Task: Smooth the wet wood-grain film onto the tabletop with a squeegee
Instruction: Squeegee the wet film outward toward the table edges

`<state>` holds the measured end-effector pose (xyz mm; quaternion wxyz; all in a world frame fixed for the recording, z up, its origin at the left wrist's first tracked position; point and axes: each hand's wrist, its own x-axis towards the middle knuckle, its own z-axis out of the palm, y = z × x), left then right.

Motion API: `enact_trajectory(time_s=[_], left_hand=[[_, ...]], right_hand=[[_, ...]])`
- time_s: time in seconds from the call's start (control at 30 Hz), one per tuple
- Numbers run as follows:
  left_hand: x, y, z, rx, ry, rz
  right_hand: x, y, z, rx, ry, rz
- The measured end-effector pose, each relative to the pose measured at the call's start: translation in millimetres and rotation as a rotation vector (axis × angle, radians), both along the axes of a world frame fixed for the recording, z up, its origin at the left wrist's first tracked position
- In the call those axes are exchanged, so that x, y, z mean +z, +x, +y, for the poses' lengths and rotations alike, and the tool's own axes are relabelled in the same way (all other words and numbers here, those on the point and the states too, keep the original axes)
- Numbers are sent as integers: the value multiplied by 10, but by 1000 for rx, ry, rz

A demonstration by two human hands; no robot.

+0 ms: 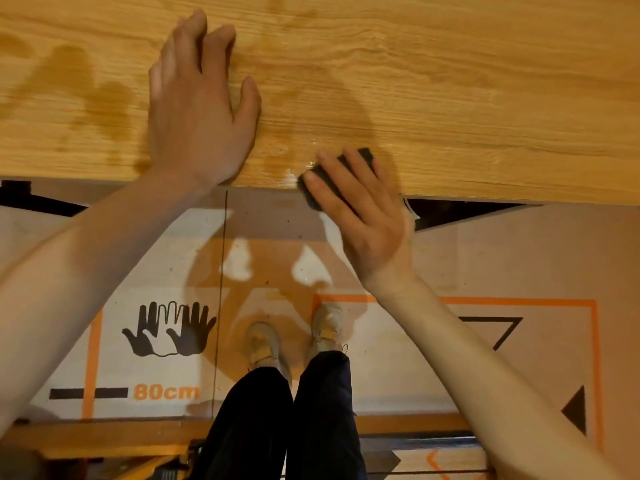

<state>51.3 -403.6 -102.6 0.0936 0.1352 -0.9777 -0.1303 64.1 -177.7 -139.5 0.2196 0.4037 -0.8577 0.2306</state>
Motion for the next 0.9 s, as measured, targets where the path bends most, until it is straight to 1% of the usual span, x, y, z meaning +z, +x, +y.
enact_trajectory(time_s=[0.07, 0.1, 0.13, 0.2, 0.27, 0.33, 0.43, 0.53, 0.6, 0.7, 0.8, 0.9], left_hand=[[0, -8, 0, 5, 7, -1], [-4, -5, 3, 4, 13, -3], [-9, 6, 9, 1, 19, -5], [-23, 19, 27, -6, 26, -5], [-15, 21, 11, 0, 48, 16], [23, 24, -16, 3, 115, 44], [97, 53, -115, -47, 197, 73], [145, 137, -373, -99, 157, 43], [154, 219, -624, -86, 138, 24], [113, 353, -937, -52, 132, -4], [62, 410, -1017, -36, 105, -16], [38, 395, -1013, -40, 75, -5]], right_hand=[[28, -74, 101, 104, 69, 22], [39, -114, 277, 128, 101, 0], [50, -145, 506, 102, 121, -25], [109, -154, 956, -60, 117, -72], [163, -100, 1085, -166, 102, -133], [209, -28, 834, -157, 81, -199], [240, 34, 268, -36, 90, -201], [250, -11, 153, 84, 167, -174], [268, -41, 292, 73, 216, -167], [287, 17, 379, 32, 268, -208], [259, 98, 31, 85, 237, -156], [180, 197, -650, 166, 170, -91]])
